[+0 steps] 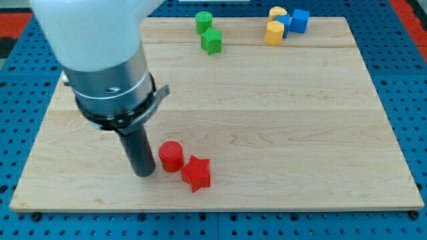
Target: Push green circle slightly right
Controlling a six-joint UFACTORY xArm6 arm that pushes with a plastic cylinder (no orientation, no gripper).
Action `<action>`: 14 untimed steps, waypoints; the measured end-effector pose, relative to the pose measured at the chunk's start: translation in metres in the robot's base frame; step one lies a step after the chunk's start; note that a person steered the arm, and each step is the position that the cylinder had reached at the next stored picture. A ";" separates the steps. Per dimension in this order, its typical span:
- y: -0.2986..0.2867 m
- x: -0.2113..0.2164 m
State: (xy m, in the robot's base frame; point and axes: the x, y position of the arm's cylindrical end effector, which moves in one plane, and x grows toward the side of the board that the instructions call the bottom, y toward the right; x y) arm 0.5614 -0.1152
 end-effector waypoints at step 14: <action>-0.124 -0.278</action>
State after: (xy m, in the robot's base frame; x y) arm 0.2834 -0.2390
